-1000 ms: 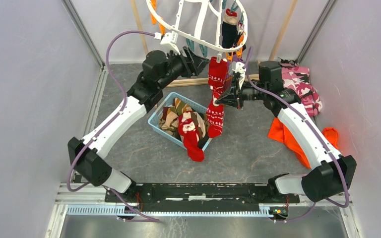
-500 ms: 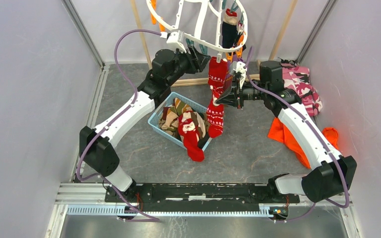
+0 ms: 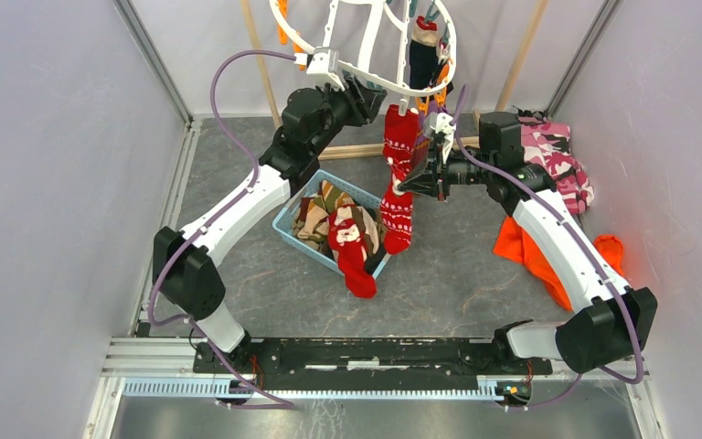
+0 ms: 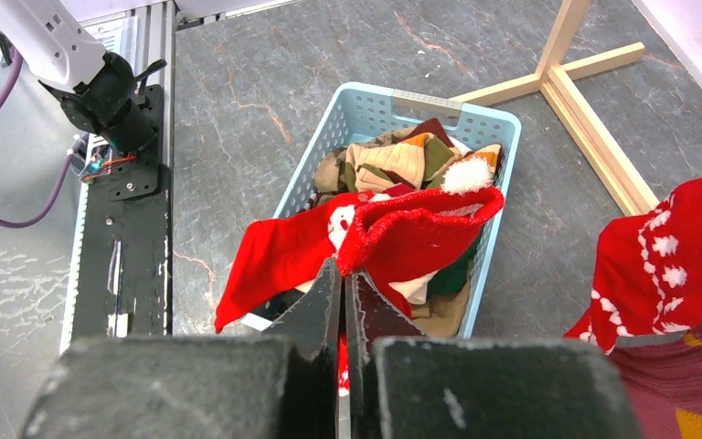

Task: Clip the socks to the hanger
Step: Open the clamp at the hanger.

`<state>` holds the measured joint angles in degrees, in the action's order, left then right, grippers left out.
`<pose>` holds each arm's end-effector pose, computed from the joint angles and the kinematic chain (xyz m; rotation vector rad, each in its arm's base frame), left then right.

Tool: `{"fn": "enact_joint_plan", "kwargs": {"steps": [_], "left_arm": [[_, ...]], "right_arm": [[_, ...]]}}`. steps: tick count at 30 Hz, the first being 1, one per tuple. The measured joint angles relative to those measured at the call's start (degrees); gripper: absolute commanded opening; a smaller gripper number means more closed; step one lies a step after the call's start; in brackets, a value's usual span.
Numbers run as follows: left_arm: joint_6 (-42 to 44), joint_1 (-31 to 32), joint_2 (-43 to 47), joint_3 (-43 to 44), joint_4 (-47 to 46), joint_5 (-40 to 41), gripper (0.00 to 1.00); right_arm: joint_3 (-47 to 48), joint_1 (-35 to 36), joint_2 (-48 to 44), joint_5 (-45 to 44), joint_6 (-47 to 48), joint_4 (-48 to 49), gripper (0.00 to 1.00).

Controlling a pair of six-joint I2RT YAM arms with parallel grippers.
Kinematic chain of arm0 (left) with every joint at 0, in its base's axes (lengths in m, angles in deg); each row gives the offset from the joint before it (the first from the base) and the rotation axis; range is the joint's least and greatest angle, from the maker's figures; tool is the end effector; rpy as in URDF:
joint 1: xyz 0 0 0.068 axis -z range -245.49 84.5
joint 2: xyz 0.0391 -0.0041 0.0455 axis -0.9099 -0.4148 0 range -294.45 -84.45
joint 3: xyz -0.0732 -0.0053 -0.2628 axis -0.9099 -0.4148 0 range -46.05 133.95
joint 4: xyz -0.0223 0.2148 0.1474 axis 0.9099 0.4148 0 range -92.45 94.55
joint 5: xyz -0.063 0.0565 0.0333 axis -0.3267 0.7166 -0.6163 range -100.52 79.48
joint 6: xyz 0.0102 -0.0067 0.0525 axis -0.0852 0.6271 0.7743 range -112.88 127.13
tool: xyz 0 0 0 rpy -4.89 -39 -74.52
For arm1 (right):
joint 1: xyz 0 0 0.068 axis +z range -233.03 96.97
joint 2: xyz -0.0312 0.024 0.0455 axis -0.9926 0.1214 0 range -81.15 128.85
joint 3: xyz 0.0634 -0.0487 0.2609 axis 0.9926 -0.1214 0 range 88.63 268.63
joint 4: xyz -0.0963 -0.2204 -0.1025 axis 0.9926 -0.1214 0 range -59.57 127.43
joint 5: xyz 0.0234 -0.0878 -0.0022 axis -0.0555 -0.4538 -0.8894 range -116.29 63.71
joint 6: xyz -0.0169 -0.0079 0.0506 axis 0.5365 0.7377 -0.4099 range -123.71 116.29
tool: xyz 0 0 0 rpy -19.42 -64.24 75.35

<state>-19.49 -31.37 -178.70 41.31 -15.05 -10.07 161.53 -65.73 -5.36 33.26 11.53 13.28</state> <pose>0.3305 -0.2236 0.4179 0.0936 1.5271 -0.8494 0.2628 0.1140 0.3752 -1.1306 1.5803 1.0692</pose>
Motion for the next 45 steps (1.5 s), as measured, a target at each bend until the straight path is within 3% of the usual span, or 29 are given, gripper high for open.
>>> {"fn": "enact_joint_plan", "kwargs": {"steps": [45], "left_arm": [[5.97,0.90,-2.08,-0.22,-5.95,1.97,0.56]], "right_arm": [[0.00,-0.17,-0.37,0.31,-0.39,0.13,0.00]]}}
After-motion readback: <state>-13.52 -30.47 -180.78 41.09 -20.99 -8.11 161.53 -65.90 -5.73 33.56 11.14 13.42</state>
